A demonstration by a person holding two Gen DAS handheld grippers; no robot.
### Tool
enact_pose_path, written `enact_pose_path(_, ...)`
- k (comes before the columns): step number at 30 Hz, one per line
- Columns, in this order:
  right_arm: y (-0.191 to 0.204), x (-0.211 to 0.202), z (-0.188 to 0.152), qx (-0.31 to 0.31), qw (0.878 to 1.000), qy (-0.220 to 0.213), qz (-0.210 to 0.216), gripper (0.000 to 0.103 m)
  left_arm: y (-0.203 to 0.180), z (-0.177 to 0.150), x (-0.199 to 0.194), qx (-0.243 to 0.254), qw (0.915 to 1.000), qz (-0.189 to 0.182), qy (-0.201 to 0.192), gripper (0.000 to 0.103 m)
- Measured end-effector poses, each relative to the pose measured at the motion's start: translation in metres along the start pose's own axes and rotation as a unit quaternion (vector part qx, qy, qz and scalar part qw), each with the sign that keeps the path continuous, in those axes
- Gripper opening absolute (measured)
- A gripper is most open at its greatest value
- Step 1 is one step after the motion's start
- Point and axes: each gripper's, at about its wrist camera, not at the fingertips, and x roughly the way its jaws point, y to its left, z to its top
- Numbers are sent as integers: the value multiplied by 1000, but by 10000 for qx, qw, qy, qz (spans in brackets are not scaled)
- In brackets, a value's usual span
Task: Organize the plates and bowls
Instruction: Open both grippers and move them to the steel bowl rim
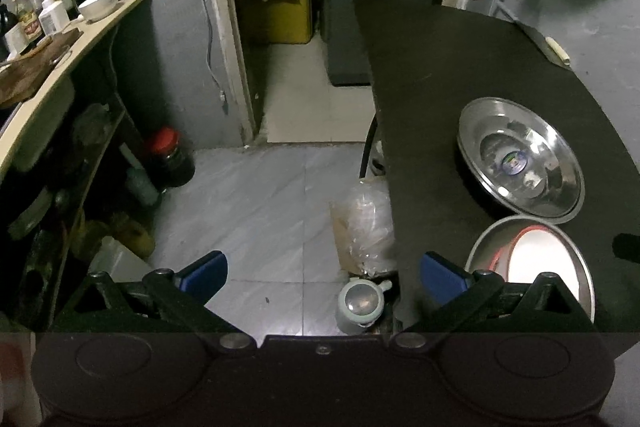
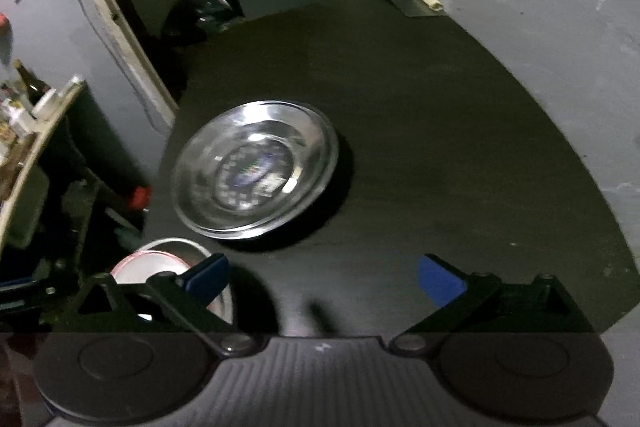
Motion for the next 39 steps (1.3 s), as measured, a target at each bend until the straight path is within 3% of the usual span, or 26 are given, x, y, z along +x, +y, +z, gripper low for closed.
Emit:
enact_pose_path(5, -5, 13, -2, -64, 9988, 468, -148, 103, 5, -8, 1, 20, 9999, -134, 101, 102)
enact_pose_path(12, -8, 14, 2, -240, 9981, 572, 65, 103, -9, -13, -1, 239, 9985, -467, 132, 102)
enact_pose_path(24, 9, 19, 11, -924, 9918, 764, 444, 103, -35, -15, 9, 606, 9967, -386, 365, 102)
enact_pose_path(39, 37, 29, 6, -1971, 9749, 1021, 185, 99, -53, -16, 21, 1001, 9940, -116, 425, 97)
